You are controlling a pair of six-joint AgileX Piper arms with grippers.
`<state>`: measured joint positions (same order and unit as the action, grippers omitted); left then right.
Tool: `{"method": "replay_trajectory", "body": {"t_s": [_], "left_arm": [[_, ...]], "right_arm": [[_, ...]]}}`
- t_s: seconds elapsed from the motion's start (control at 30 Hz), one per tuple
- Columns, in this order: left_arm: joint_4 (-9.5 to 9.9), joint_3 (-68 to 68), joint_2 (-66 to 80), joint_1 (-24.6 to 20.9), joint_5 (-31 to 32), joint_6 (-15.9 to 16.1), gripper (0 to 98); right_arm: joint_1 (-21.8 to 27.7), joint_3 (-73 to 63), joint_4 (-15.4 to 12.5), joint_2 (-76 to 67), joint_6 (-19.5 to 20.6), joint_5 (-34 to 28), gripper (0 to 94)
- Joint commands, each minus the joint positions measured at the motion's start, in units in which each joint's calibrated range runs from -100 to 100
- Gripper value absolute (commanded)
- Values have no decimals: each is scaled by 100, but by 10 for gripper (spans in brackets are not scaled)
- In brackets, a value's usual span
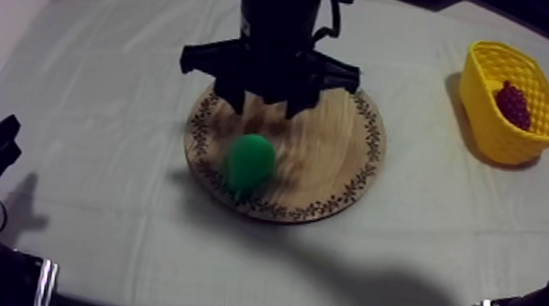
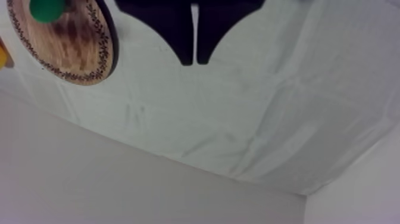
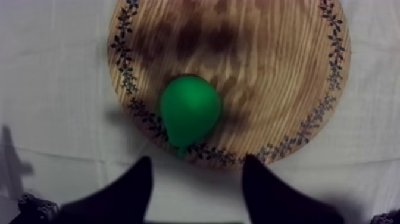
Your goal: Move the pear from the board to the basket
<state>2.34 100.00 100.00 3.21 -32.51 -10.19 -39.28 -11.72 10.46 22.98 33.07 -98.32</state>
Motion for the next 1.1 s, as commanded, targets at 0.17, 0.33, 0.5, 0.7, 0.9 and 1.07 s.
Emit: {"method": "replay_trajectory", "body": {"t_s": [0.17,0.33,0.5,0.7,0.9,1.07], "left_arm": [[-2,0,0,2,1,1,1],[-2,0,0,2,1,1,1],[-2,0,0,2,1,1,1],[-2,0,0,2,1,1,1],[-2,0,0,2,1,1,1],[-2,0,0,2,1,1,1]], "right_arm": [[-31,183,32,19,29,5,817],[-86,302,-1,88,25,89,862],[-90,434,-76,329,-11,415,869],[-27,598,-132,718,-52,892,870],[36,570,-207,1095,-112,1121,889],[50,435,-259,1403,-167,1234,889]]}}
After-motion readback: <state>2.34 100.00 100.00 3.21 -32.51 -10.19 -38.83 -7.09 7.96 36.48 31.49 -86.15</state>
